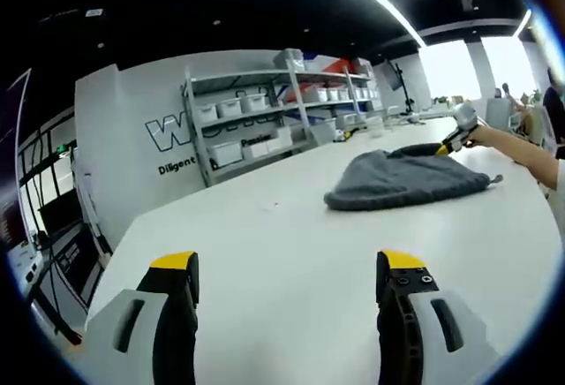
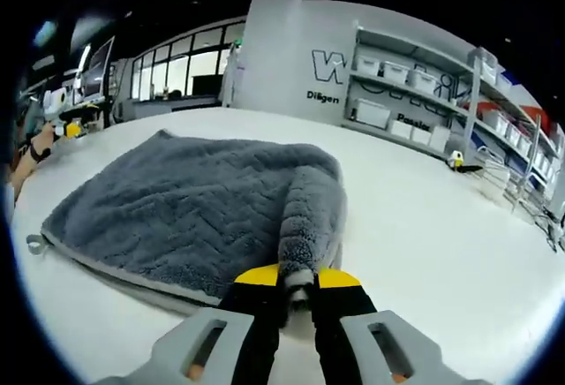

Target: Open the folded towel by lifting each exposed corner and separating the folded layers until the towel lies flat within the target outline without major curled edges

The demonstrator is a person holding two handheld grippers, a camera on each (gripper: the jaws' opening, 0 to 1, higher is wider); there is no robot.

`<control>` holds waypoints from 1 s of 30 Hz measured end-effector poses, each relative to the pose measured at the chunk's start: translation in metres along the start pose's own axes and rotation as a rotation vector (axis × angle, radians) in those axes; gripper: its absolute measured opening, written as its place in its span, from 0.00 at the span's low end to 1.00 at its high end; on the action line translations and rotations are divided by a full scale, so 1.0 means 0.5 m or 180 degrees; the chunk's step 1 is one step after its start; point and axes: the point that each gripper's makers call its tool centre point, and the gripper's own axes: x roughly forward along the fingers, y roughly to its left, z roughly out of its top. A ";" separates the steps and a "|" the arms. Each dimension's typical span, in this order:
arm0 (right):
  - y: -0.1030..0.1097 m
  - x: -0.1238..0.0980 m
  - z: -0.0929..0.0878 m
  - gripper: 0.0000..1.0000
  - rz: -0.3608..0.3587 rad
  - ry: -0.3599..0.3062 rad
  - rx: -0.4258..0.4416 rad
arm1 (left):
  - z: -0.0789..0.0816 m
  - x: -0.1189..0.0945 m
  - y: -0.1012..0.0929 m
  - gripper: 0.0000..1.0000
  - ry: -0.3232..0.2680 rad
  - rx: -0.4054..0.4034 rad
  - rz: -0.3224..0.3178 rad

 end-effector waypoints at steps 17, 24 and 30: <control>0.090 -0.063 -0.019 0.09 0.0500 -0.0132 -0.0024 | -0.014 0.007 0.000 0.81 0.0076 0.0025 0.0004; 0.096 -0.083 -0.024 0.10 0.0390 -0.0191 0.0275 | -0.010 0.006 -0.003 0.81 0.0063 0.0048 0.0001; 0.132 -0.108 -0.033 0.10 0.0080 -0.0188 0.0351 | -0.008 0.005 -0.005 0.81 0.0050 0.0048 0.0000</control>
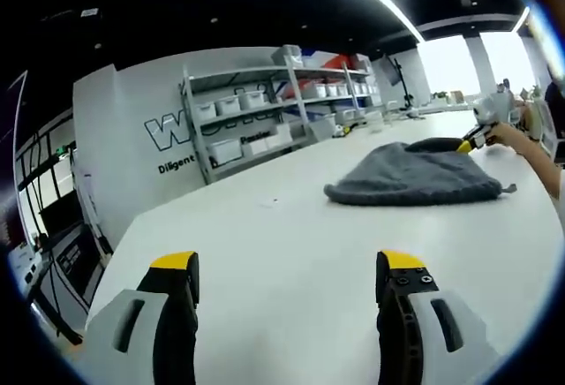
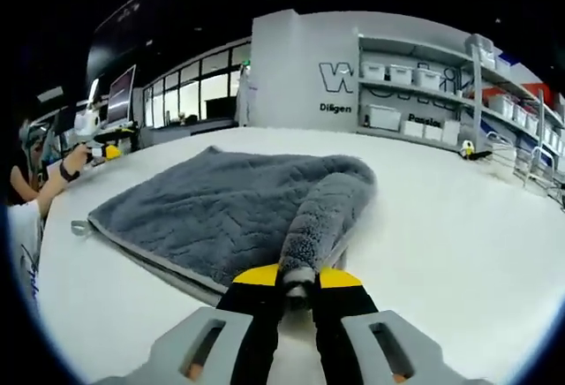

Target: Open the folded towel by lifting each exposed corner and separating the folded layers until the towel lies flat within the target outline without major curled edges

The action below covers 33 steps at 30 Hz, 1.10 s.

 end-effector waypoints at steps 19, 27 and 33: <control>0.061 -0.039 -0.007 0.09 -0.0277 -0.0183 -0.0086 | -0.009 0.002 0.001 0.81 0.0039 0.0014 0.0021; 0.060 -0.039 -0.006 0.10 -0.0208 -0.0202 -0.0042 | -0.008 0.001 0.002 0.81 0.0029 0.0010 0.0028; 0.063 -0.040 -0.005 0.11 -0.0109 -0.0244 -0.0110 | -0.009 0.001 0.002 0.81 0.0038 0.0020 0.0030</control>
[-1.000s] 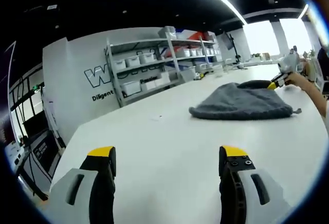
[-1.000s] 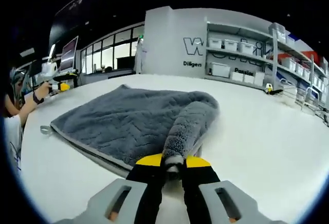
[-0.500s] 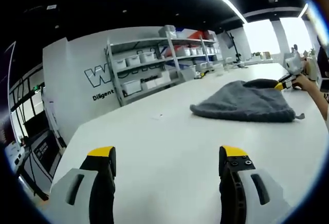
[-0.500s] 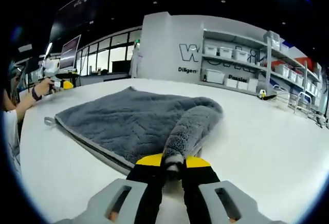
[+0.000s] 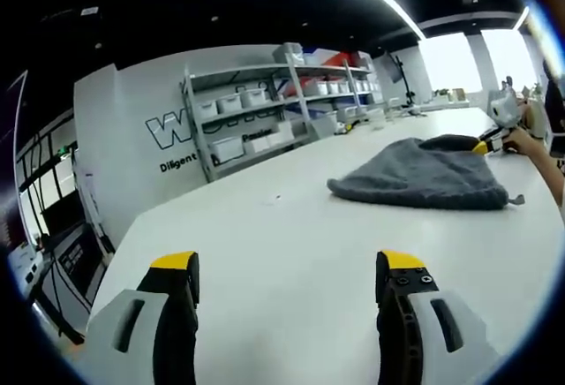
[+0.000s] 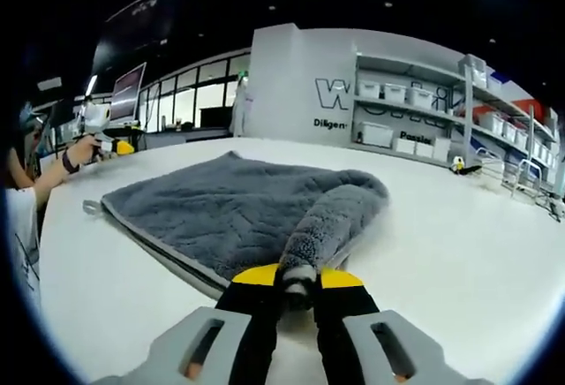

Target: Open the folded towel by lifting each exposed corner and separating the folded layers until the towel lies flat within the target outline without major curled edges

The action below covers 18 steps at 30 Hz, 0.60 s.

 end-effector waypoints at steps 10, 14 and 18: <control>-0.015 -0.012 0.011 0.27 0.0194 -0.0181 -0.0365 | 0.002 -0.001 -0.003 0.81 -0.0009 -0.0007 -0.0018; -0.026 -0.021 0.010 0.39 0.0233 -0.0222 -0.0391 | 0.000 0.000 -0.003 0.81 0.0000 -0.0011 -0.0014; -0.032 -0.029 0.015 0.52 0.0286 -0.0310 -0.0356 | -0.002 0.001 -0.003 0.81 0.0014 -0.0009 -0.0016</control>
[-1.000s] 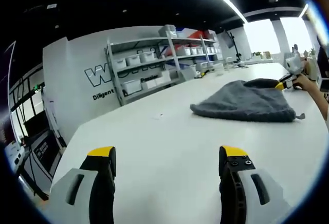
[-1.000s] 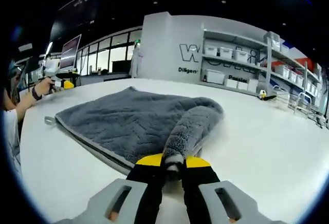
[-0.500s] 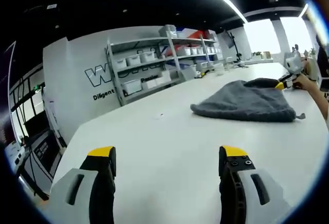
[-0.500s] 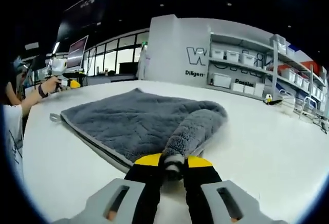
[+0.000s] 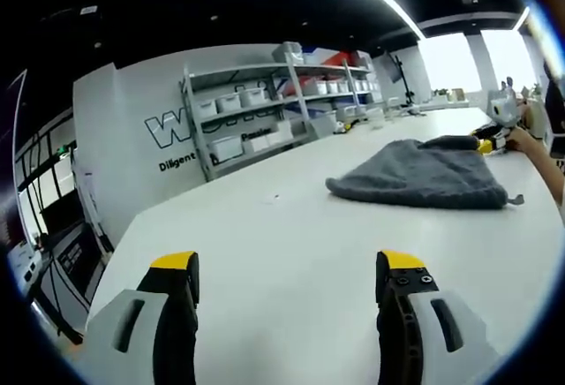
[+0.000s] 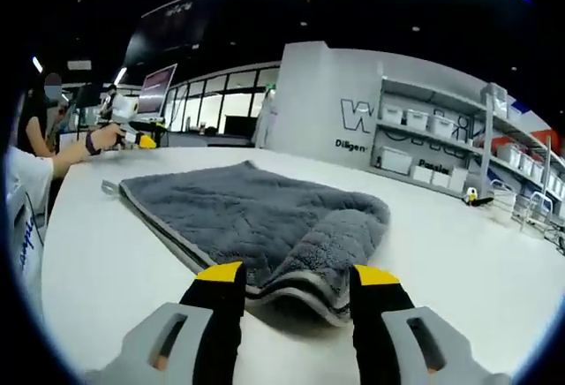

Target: Open the folded towel by lifting each exposed corner and separating the folded layers until the towel lies flat within the target outline without major curled edges

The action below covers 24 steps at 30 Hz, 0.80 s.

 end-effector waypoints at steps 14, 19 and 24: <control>-0.111 -0.063 -0.003 0.93 0.0005 -0.0324 0.0258 | 0.011 -0.004 -0.007 0.82 -0.0051 -0.0023 -0.0039; -0.109 -0.072 -0.008 0.99 0.0279 -0.0345 0.0322 | 0.035 -0.019 0.000 0.82 -0.0186 -0.0066 -0.0031; -0.115 -0.078 -0.018 0.99 0.0394 -0.0295 0.0137 | 0.033 -0.019 0.006 0.82 -0.0186 -0.0124 -0.0016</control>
